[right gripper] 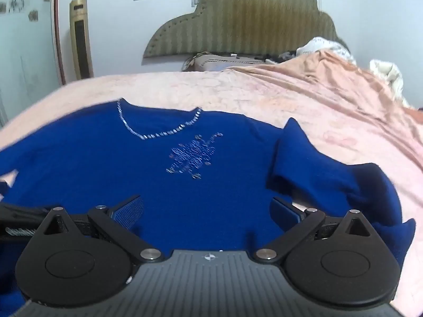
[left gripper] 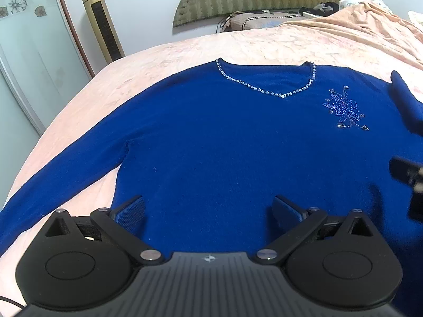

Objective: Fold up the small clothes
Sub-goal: 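Move the right tool toward the cuff of the blue sweater sleeve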

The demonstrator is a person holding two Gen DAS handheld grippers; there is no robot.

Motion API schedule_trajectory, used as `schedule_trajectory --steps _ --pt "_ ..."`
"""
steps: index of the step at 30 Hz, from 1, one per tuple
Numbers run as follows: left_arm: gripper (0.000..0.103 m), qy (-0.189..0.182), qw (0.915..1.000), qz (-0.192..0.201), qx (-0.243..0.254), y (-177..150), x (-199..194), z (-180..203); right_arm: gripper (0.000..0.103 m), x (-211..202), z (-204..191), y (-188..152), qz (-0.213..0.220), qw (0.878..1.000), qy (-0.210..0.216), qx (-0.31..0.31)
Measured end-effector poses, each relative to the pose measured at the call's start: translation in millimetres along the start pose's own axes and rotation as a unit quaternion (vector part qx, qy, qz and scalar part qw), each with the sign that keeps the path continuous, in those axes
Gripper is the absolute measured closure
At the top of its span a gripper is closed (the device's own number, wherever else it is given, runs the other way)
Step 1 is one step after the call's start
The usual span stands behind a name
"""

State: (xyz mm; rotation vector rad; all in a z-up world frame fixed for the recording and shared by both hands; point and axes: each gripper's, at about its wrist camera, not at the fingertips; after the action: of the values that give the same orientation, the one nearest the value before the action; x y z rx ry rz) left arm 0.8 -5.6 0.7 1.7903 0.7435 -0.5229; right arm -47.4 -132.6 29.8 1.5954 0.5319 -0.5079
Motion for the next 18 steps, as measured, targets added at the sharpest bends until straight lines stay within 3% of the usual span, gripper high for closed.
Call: schedule_trajectory --steps 8,12,15,18 --pt "0.0 -0.004 1.0 0.002 -0.006 4.6 -1.6 -4.5 0.0 -13.2 8.1 -5.6 -0.059 0.996 -0.048 -0.047" --pt "0.0 -0.012 0.9999 0.001 -0.005 3.7 -3.7 -4.3 0.0 -35.1 18.6 9.9 -0.018 0.999 -0.027 -0.005" --pt "0.0 -0.013 0.9999 0.004 0.0 3.0 -6.5 -5.1 0.0 -43.7 11.3 13.7 0.012 1.0 -0.023 -0.014" --pt "0.0 -0.013 0.9999 0.004 0.001 1.9 -7.7 -6.5 0.0 -39.6 6.5 12.2 0.025 1.0 0.008 -0.009"
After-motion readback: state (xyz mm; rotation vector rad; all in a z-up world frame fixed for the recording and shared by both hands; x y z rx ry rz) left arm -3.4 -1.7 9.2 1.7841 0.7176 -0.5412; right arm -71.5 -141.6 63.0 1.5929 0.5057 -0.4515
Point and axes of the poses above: each gripper's, at about its wrist camera, not at the fingertips, and x roughly the way its jaws point, z to its right, y to its top, and after that the axes turned 11 degrees about y, right-handed
